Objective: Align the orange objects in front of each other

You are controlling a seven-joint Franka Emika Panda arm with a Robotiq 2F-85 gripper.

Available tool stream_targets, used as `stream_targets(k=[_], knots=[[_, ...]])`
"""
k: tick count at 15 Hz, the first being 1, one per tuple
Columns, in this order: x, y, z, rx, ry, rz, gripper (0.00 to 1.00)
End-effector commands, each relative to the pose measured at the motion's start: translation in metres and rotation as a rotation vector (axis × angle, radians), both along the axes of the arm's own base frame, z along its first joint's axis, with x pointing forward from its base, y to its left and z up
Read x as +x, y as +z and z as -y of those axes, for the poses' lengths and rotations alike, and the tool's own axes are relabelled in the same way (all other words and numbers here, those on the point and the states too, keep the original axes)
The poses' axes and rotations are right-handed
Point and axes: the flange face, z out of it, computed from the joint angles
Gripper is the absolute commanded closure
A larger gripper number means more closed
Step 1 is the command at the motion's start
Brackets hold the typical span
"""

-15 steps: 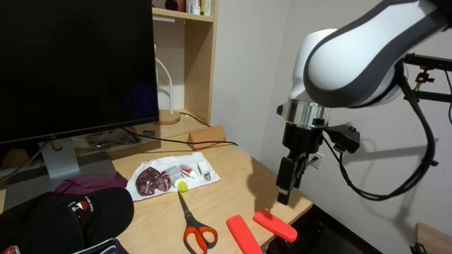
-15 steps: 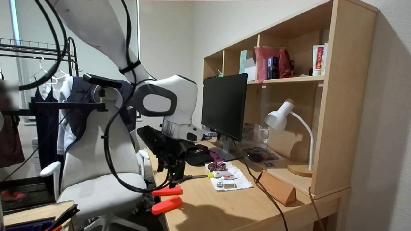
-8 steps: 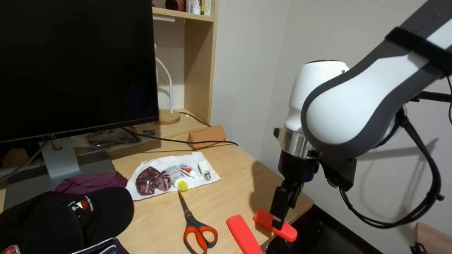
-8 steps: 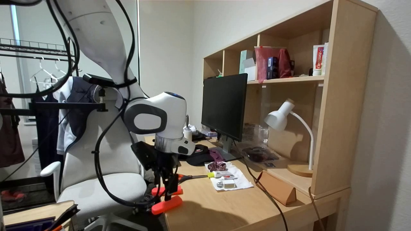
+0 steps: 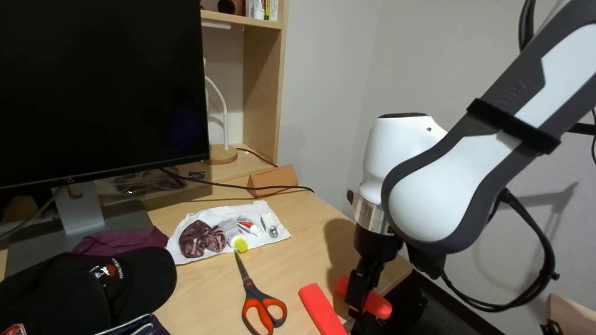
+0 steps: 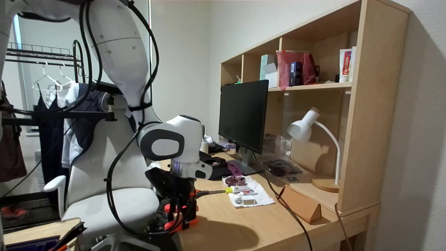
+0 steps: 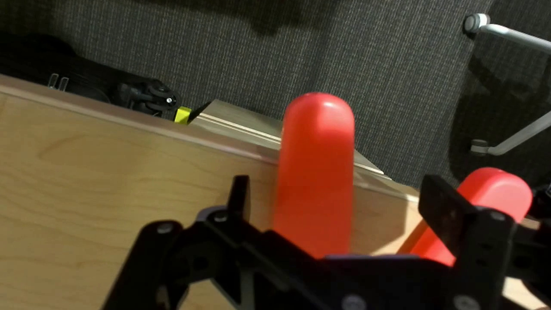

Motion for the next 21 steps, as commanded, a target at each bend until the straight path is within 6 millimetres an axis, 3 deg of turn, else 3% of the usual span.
stream_targets(k=[1,5,9,16,21], knots=[[0.011,-0.008,-0.007,-0.002,0.012,0.011,0.26],[0.017,-0.008,-0.008,0.002,0.017,0.010,0.53],[0.015,-0.004,0.016,-0.036,0.092,-0.043,0.77],[0.025,-0.002,0.067,0.010,0.429,-0.109,0.77],[0.043,0.005,0.098,-0.002,0.661,-0.113,0.77]])
